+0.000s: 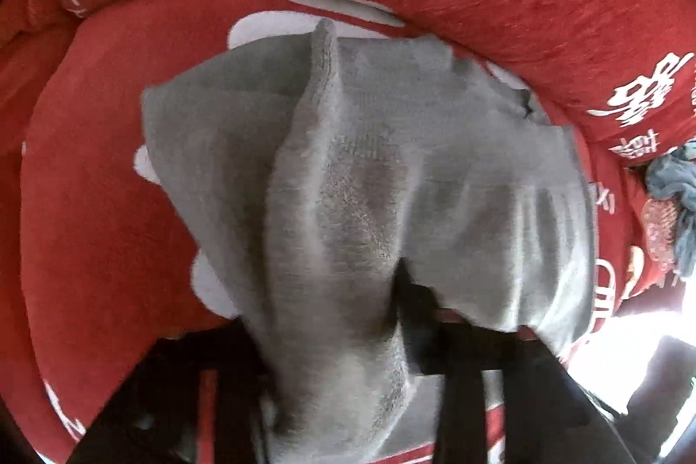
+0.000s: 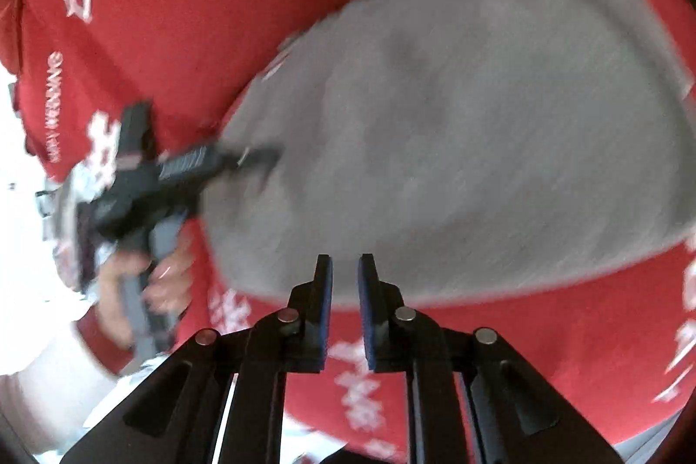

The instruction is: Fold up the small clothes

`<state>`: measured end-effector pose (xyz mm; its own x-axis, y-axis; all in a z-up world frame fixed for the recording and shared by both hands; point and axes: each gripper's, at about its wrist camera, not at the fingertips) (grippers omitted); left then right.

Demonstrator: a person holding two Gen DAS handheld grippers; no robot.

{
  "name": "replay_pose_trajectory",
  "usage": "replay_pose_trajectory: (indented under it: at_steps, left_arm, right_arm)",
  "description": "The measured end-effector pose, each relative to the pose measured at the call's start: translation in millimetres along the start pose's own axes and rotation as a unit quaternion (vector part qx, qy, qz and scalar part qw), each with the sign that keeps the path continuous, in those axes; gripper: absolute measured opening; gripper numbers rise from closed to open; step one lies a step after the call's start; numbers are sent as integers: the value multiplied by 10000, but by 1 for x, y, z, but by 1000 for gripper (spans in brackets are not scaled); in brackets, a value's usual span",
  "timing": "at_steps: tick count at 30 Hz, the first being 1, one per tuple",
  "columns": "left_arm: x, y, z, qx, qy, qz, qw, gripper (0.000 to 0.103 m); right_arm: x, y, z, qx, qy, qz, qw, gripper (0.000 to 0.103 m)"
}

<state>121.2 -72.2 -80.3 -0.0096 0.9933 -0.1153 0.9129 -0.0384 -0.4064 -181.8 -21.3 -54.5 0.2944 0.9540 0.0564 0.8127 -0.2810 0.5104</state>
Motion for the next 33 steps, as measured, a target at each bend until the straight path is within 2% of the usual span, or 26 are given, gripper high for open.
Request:
replay_pose_trajectory:
  at_steps: [2, 5, 6, 8, 11, 15, 19, 22, 24, 25, 27, 29, 30, 31, 33]
  left_arm:
    - [0, -5, -5, -129, -44, 61, 9999, 27]
    - [-2, -23, -14, -256, -197, 162, 9993, 25]
    - [-4, -30, -21, -237, -302, 178, 9991, 25]
    - [-7, -47, -36, -190, -509, 234, 9982, 24]
    - [-21, -84, -55, -179, -813, 396, 9957, 24]
    - [-46, -151, -65, -2, -1077, 812, 9909, 24]
    - [-68, -226, -45, 3, -994, 1544, 9830, 24]
    - [-76, -276, -6, -64, -666, 1964, 9782, 24]
    - [-78, -298, 27, -237, -384, 2132, 9760, 24]
    - [-77, -305, 43, -383, -194, 2220, 9741, 28]
    - [-72, -318, 70, -609, 165, 2422, 9682, 30]
    - [-67, -322, 75, -692, 243, 2528, 9647, 30]
    - [-65, -324, 71, -656, 186, 2557, 9643, 43]
    - [-64, -324, 62, -548, 63, 2550, 9654, 64]
    - [-60, -324, 43, -416, -224, 2560, 9655, 78]
  right_arm:
    - [-8, -2, 10, 197, 9, -155, 9997, 8]
    - [-6, -6, 42, 579, 464, -584, 9955, 7]
    - [-2, -7, 45, 566, 438, -709, 9949, 6]
    - [-1, -5, 41, 466, 429, -750, 9952, 6]
    - [-4, -28, 25, -50, 540, -186, 9984, 7]
    - [-17, -60, -7, -364, 341, 401, 9979, 7]
    - [-41, -104, -49, -620, -65, 1008, 9930, 8]
    - [-58, -137, -66, -835, -267, 1434, 9858, 8]
    - [-64, -149, -63, -970, -257, 1697, 9804, 9]
    - [-68, -159, -59, -1048, -188, 1864, 9767, 9]
    - [-72, -174, -50, -1160, -21, 2139, 9700, 10]
    - [-74, -183, -46, -1263, 84, 2276, 9655, 10]
    - [-74, -186, -45, -1323, 98, 2318, 9637, 10]
    - [-75, -189, -45, -1404, 96, 2369, 9613, 10]
    - [-78, -194, -45, -1516, 90, 2469, 9571, 10]
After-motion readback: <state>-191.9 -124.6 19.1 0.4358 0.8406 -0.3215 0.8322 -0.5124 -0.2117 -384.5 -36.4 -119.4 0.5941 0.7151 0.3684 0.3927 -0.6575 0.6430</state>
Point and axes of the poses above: each gripper's, at about its wrist camera, not at the fingertips, and z roughly the way its jaws point, y to its left, x to its underside, and after that the axes turned 15 degrees about z, right-handed
